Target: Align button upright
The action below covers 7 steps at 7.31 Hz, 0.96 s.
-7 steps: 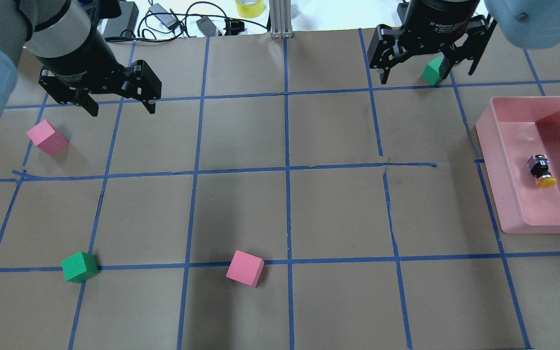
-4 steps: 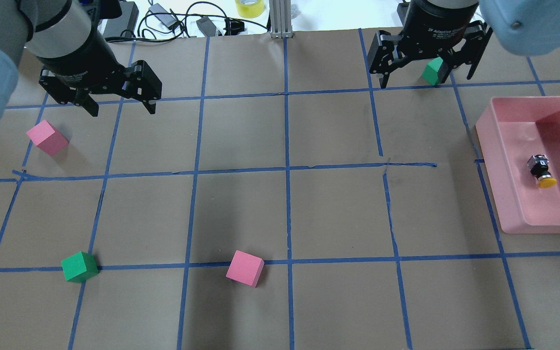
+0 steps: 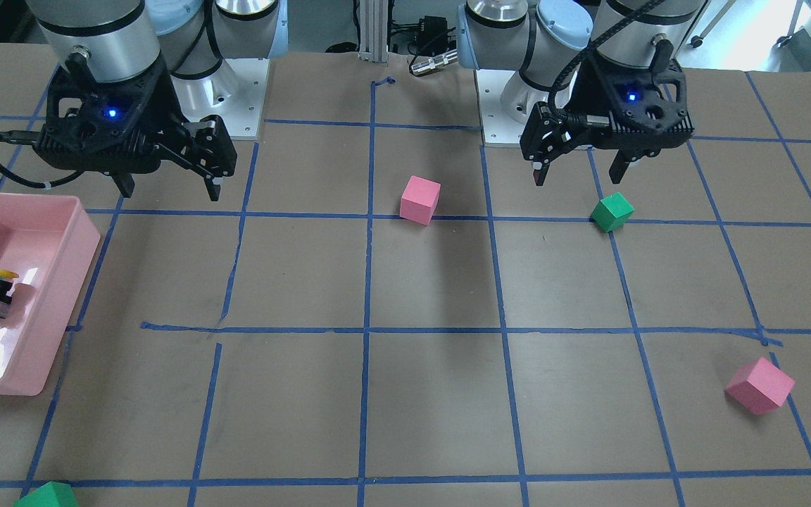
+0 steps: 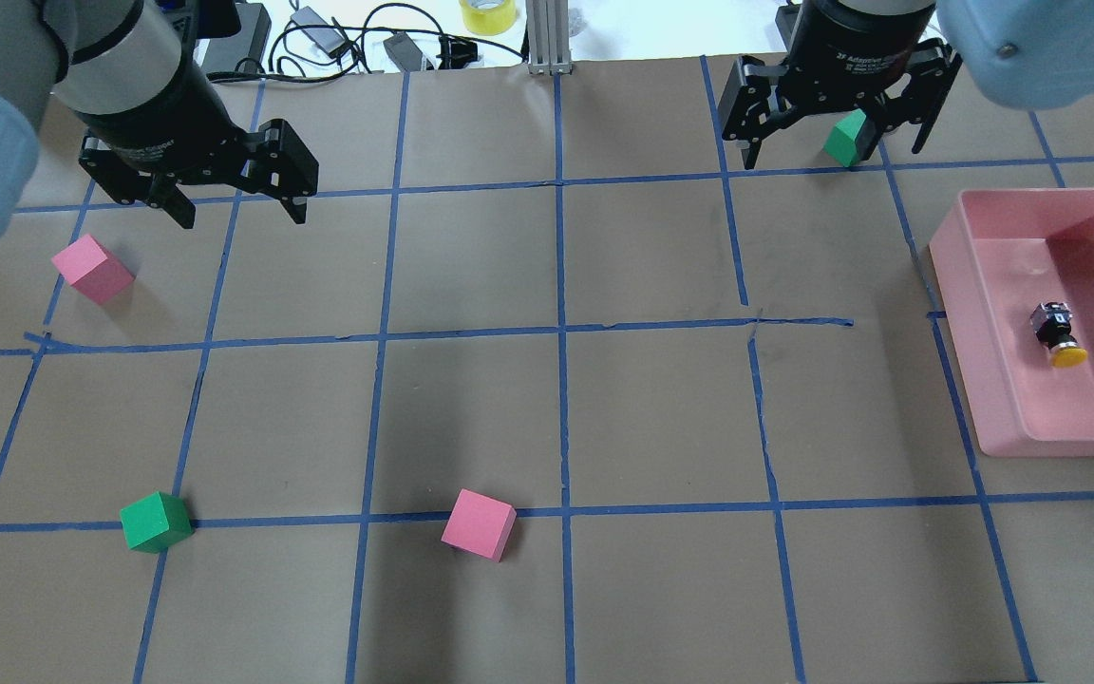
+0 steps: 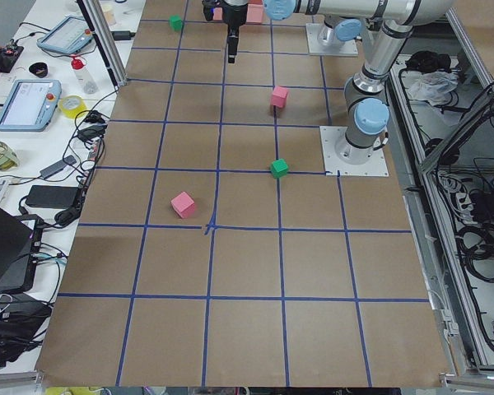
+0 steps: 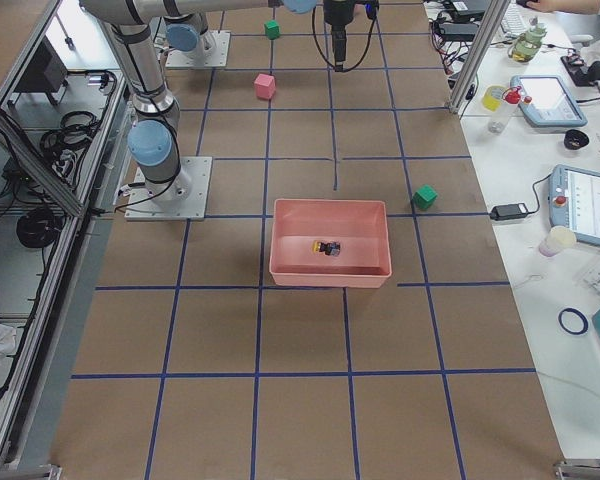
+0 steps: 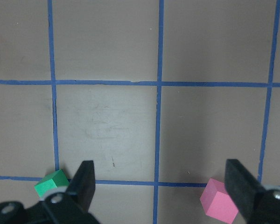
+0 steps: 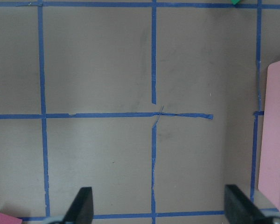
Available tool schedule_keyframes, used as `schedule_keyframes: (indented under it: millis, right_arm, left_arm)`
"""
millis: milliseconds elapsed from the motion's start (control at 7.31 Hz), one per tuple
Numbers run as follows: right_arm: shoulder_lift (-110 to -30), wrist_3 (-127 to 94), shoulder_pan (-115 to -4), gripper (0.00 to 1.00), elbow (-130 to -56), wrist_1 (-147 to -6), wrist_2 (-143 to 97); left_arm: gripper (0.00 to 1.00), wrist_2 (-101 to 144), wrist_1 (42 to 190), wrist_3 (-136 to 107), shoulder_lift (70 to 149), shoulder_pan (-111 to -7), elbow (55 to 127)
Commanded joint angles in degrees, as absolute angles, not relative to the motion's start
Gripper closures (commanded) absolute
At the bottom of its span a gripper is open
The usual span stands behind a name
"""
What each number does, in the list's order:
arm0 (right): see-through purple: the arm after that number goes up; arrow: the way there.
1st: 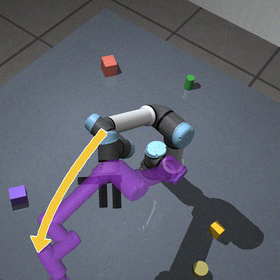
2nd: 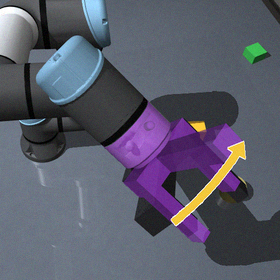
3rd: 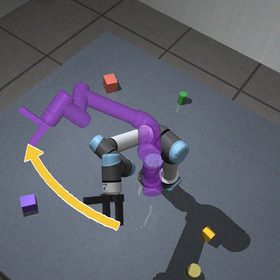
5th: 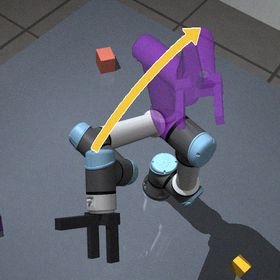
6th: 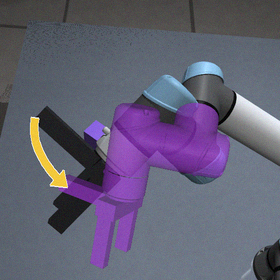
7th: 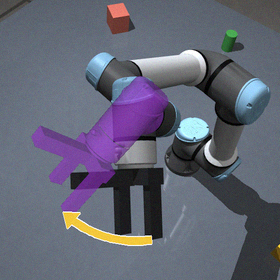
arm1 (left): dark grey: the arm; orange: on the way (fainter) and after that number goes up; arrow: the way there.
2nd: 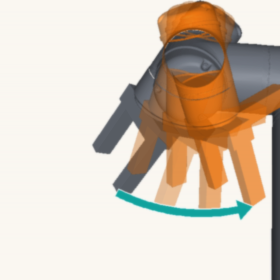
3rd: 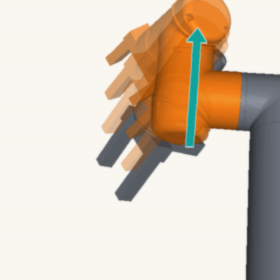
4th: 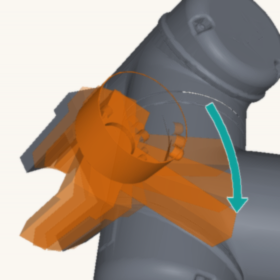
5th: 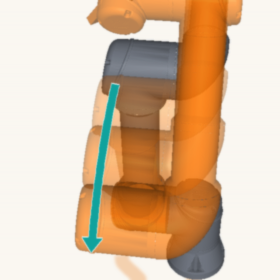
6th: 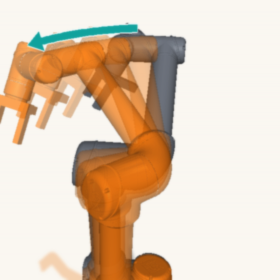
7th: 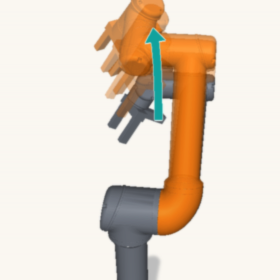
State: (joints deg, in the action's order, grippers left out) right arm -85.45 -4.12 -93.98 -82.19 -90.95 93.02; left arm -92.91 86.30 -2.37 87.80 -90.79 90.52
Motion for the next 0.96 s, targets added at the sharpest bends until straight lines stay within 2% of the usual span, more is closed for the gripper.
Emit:
schedule_keyframes:
  millis: [0, 548, 821]
  right_arm:
    - [-84.38, -3.43, -89.76, 0.0, -81.13, -91.49, 92.73]
    - [-76.22, -0.89, -79.06, 0.0, -78.57, -98.87, 97.03]
    - [-73.92, 6.61, -71.58, 0.0, -81.45, -101.42, 96.25]
  left_arm:
    - [0.0, -92.9, 86.22, -2.37, 87.8, -90.79, 90.53]
    - [0.0, -92.9, 86.31, -2.37, 87.8, -90.79, 90.53]
    - [0.0, -92.9, 86.31, -2.37, 87.8, -90.79, 90.53]
